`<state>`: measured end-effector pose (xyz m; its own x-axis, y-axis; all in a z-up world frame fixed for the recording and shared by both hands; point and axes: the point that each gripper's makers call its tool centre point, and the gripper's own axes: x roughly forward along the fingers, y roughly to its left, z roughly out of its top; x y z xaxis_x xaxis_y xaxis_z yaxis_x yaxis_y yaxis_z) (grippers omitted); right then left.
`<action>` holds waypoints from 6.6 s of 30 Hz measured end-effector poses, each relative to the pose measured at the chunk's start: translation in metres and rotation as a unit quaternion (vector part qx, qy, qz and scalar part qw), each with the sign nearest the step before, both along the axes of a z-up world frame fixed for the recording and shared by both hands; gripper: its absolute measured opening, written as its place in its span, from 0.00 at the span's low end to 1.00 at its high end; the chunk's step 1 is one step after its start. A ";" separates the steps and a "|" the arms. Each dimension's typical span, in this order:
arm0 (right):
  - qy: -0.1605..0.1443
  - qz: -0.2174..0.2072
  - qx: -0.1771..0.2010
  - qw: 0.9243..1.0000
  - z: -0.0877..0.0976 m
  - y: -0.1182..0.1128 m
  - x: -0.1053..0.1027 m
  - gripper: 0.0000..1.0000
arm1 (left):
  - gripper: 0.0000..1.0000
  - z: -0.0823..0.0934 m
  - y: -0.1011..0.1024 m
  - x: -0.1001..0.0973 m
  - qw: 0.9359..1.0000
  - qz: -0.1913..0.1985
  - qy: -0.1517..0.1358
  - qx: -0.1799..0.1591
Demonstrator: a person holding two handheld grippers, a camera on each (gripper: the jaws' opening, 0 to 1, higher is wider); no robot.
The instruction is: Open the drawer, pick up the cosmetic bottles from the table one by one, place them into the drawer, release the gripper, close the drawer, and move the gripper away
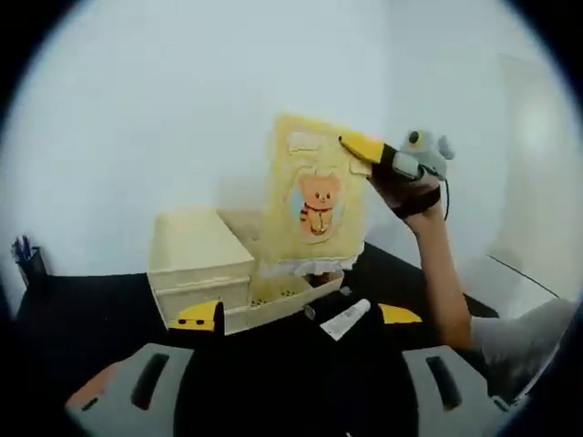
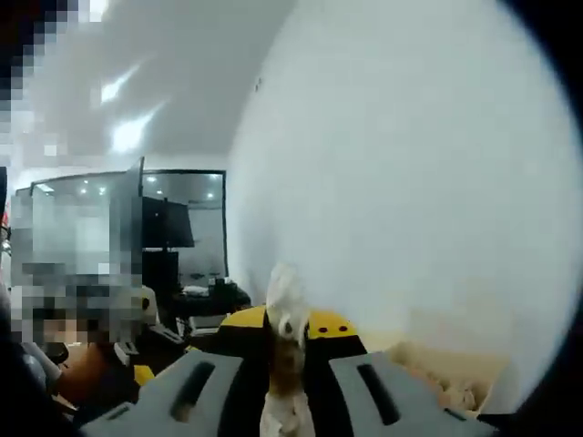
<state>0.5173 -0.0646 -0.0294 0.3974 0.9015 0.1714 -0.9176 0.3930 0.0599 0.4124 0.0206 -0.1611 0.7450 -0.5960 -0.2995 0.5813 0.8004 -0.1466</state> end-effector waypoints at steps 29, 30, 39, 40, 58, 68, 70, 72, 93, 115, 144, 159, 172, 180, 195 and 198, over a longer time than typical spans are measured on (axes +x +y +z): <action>0.037 -0.015 -0.028 0.999 -0.041 0.004 0.038 0.10 | 0.59 -0.024 0.011 0.020 0.999 -0.003 0.022 0.035; 0.037 -0.016 -0.027 0.999 -0.041 0.004 0.039 0.10 | 0.59 -0.024 0.011 0.020 0.999 -0.003 0.023 0.036; 0.038 -0.019 -0.032 0.999 -0.044 0.007 0.043 0.10 | 0.58 -0.026 0.017 0.021 0.999 0.004 0.024 0.041; 0.037 -0.019 -0.033 0.999 -0.044 0.007 0.043 0.10 | 0.58 -0.028 0.017 0.021 0.999 0.002 0.028 0.045; 0.031 -0.057 0.000 0.998 -0.044 -0.007 0.062 0.10 | 0.60 -0.040 0.009 0.017 0.998 -0.031 0.043 0.036; 0.024 -0.072 0.004 0.997 -0.044 -0.021 0.078 0.10 | 0.59 -0.050 0.006 0.019 0.997 -0.039 0.051 0.052; 0.022 -0.071 0.007 0.997 -0.042 -0.022 0.078 0.10 | 0.59 -0.052 0.005 0.019 0.996 -0.042 0.054 0.053; 0.021 -0.070 0.010 0.997 -0.040 -0.023 0.078 0.10 | 0.59 -0.054 0.004 0.017 0.996 -0.046 0.059 0.053; 0.000 -0.069 -0.001 0.998 -0.047 -0.015 0.097 0.10 | 0.57 -0.061 0.001 0.023 0.995 -0.057 0.064 0.056; -0.078 0.012 -0.040 0.996 -0.081 0.015 0.130 0.10 | 0.55 -0.070 0.006 0.029 0.993 -0.045 0.068 0.080; -0.046 -0.015 -0.135 0.990 -0.122 0.010 0.147 0.12 | 0.48 -0.083 -0.001 0.027 0.990 -0.055 0.068 0.112; -0.084 -0.049 -0.190 0.977 -0.123 0.012 0.146 0.15 | 0.45 -0.076 0.007 0.033 0.990 -0.050 0.062 0.115; -0.078 -0.065 -0.183 0.978 -0.114 0.002 0.150 0.15 | 0.46 -0.075 0.010 0.034 0.990 -0.050 0.064 0.118; -0.073 -0.071 -0.165 0.981 -0.107 0.003 0.145 0.15 | 0.45 -0.073 0.013 0.036 0.989 -0.048 0.060 0.123; -0.085 -0.068 -0.124 0.986 -0.086 0.002 0.139 0.22 | 0.45 -0.065 0.015 0.034 0.992 -0.049 0.052 0.101; -0.080 -0.067 -0.120 0.987 -0.085 0.002 0.139 0.23 | 0.45 -0.067 0.014 0.033 0.992 -0.052 0.056 0.105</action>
<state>0.6567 -0.0630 -0.1143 0.5015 0.8647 0.0286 -0.8463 0.4971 -0.1915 0.4452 0.0345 -0.2281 0.6388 -0.5826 -0.5025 0.6512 0.7572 -0.0501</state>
